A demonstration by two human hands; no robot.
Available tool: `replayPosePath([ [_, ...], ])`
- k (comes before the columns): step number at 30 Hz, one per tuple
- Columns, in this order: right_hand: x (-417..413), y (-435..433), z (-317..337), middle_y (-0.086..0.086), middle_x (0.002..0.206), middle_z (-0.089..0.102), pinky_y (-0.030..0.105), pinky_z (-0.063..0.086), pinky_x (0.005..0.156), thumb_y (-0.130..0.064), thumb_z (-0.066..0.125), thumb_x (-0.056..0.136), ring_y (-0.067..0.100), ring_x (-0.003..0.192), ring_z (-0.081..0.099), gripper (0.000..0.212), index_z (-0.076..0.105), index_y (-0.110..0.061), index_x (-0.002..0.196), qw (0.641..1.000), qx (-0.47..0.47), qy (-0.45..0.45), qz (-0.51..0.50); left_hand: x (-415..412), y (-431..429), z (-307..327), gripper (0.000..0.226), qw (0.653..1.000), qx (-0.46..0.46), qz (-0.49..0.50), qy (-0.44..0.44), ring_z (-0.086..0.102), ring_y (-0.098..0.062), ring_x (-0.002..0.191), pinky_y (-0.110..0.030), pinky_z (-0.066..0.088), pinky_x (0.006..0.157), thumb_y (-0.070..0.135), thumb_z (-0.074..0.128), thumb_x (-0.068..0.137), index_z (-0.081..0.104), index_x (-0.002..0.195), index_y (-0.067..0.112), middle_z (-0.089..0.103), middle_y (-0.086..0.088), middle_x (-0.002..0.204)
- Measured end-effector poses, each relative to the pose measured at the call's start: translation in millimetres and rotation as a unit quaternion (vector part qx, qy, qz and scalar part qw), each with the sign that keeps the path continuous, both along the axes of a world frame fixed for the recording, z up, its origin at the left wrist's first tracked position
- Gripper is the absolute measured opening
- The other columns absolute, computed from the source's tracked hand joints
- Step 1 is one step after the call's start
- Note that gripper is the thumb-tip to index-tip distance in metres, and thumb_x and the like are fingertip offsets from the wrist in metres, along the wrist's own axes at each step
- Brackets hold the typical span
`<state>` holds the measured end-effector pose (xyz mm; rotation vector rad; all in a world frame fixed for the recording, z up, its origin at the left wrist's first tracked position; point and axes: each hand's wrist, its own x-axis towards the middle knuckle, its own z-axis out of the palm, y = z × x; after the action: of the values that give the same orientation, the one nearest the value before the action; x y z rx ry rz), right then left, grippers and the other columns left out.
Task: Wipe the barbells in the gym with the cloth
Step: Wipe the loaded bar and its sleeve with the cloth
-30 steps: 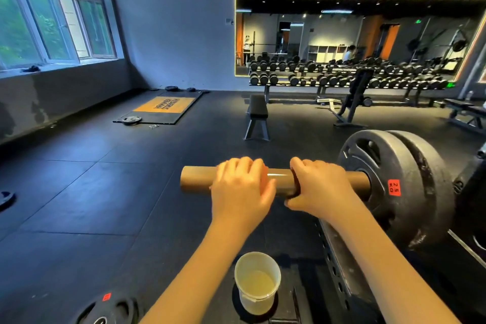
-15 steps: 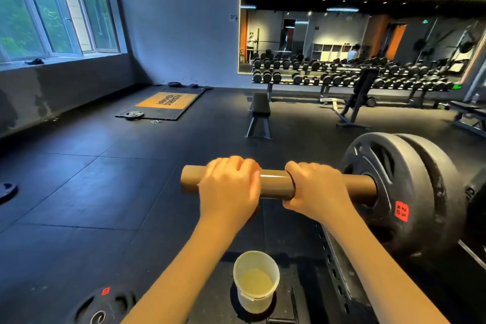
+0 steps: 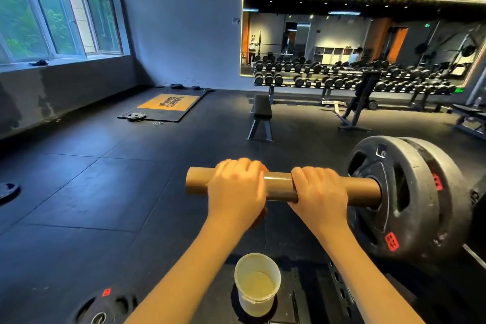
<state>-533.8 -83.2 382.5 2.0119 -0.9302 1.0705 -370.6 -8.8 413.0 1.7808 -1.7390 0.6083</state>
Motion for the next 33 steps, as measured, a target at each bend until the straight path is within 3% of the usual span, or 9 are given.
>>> replayPosePath([
  [4, 1, 3, -2, 0.010, 0.075, 0.064, 0.035, 0.047, 0.060, -0.024, 0.086, 0.061, 0.026, 0.063, 0.060, 0.037, 0.065, -0.008, 0.088, 1.000, 0.008, 0.014, -0.020, 19, 7, 1, 0.047, 0.999, 0.022, -0.045, -0.006, 0.066, -0.018, 0.072, -0.031, 0.053, 0.063, 0.038, 0.030, 0.091, 0.072, 0.094, 0.019, 0.071, 0.001, 0.084],
  [7, 0, 21, 23, 0.003, 0.096, 0.067, 0.035, 0.050, 0.073, -0.039, 0.086, 0.067, 0.022, 0.084, 0.064, 0.052, 0.063, -0.017, 0.107, 0.986, 0.143, 0.074, -0.053, 41, 11, -2, 0.053, 1.000, 0.020, -0.012, 0.020, 0.066, -0.020, 0.072, -0.032, 0.053, 0.065, 0.039, 0.026, 0.092, 0.074, 0.092, 0.018, 0.072, 0.000, 0.084],
  [11, -9, 10, 73, -0.009, 0.127, 0.054, 0.029, 0.045, 0.088, -0.056, 0.073, 0.077, 0.014, 0.111, 0.054, 0.074, 0.040, -0.031, 0.137, 0.877, 0.446, 0.177, -0.024, 25, 5, 0, 0.039, 0.999, 0.022, 0.032, -0.010, 0.065, -0.019, 0.064, -0.031, 0.051, 0.059, 0.034, 0.039, 0.089, 0.074, 0.085, 0.017, 0.071, -0.001, 0.076],
  [13, -1, 2, 78, -0.007, 0.122, 0.058, 0.033, 0.050, 0.089, -0.056, 0.076, 0.074, 0.015, 0.105, 0.056, 0.071, 0.045, -0.030, 0.133, 0.855, 0.476, 0.207, -0.019, 17, 4, -2, 0.030, 0.999, 0.027, 0.011, -0.022, 0.065, -0.019, 0.067, -0.031, 0.052, 0.062, 0.032, 0.047, 0.086, 0.073, 0.089, 0.017, 0.070, -0.001, 0.079],
  [16, 5, 3, 66, -0.006, 0.107, 0.062, 0.032, 0.052, 0.081, -0.053, 0.072, 0.078, 0.014, 0.094, 0.058, 0.055, 0.049, -0.033, 0.124, 0.878, 0.426, 0.212, -0.044, 7, 1, -3, 0.025, 1.000, 0.027, -0.015, -0.003, 0.065, -0.019, 0.070, -0.033, 0.054, 0.065, 0.031, 0.054, 0.083, 0.072, 0.093, 0.017, 0.071, -0.001, 0.083],
  [19, 2, 9, 56, -0.006, 0.110, 0.063, 0.029, 0.048, 0.079, -0.054, 0.068, 0.082, 0.014, 0.095, 0.059, 0.053, 0.046, -0.033, 0.125, 0.914, 0.356, 0.189, -0.048, -10, -3, -1, 0.026, 0.999, 0.038, -0.037, -0.012, 0.066, -0.020, 0.071, -0.035, 0.055, 0.066, 0.033, 0.056, 0.082, 0.073, 0.095, 0.018, 0.071, -0.001, 0.084],
  [24, 2, 15, 43, -0.005, 0.112, 0.064, 0.027, 0.040, 0.074, -0.051, 0.065, 0.085, 0.016, 0.098, 0.062, 0.048, 0.049, -0.028, 0.125, 0.951, 0.258, 0.162, -0.042, 12, -1, 13, 0.031, 0.996, 0.087, -0.011, -0.034, 0.060, -0.016, 0.086, -0.031, 0.049, 0.074, 0.037, 0.038, 0.100, 0.062, 0.115, 0.023, 0.065, 0.002, 0.103],
  [28, 1, 8, 22, 0.006, 0.070, 0.068, 0.032, 0.049, 0.053, -0.037, 0.093, 0.051, 0.023, 0.056, 0.063, 0.050, 0.068, -0.014, 0.088, 0.983, 0.154, 0.093, -0.018, 22, 0, 24, 0.033, 0.989, 0.124, 0.086, 0.008, 0.051, -0.015, 0.080, -0.031, 0.043, 0.067, 0.034, 0.032, 0.100, 0.060, 0.112, 0.022, 0.061, 0.001, 0.101],
  [33, 4, 5, 9, 0.007, 0.066, 0.064, 0.033, 0.048, 0.056, -0.029, 0.090, 0.055, 0.026, 0.055, 0.060, 0.040, 0.067, -0.011, 0.082, 0.998, 0.055, 0.027, -0.015, -22, -3, 19, 0.034, 0.994, 0.099, 0.000, -0.042, 0.059, -0.017, 0.097, -0.031, 0.048, 0.086, 0.038, 0.036, 0.101, 0.057, 0.122, 0.021, 0.063, 0.000, 0.112],
])
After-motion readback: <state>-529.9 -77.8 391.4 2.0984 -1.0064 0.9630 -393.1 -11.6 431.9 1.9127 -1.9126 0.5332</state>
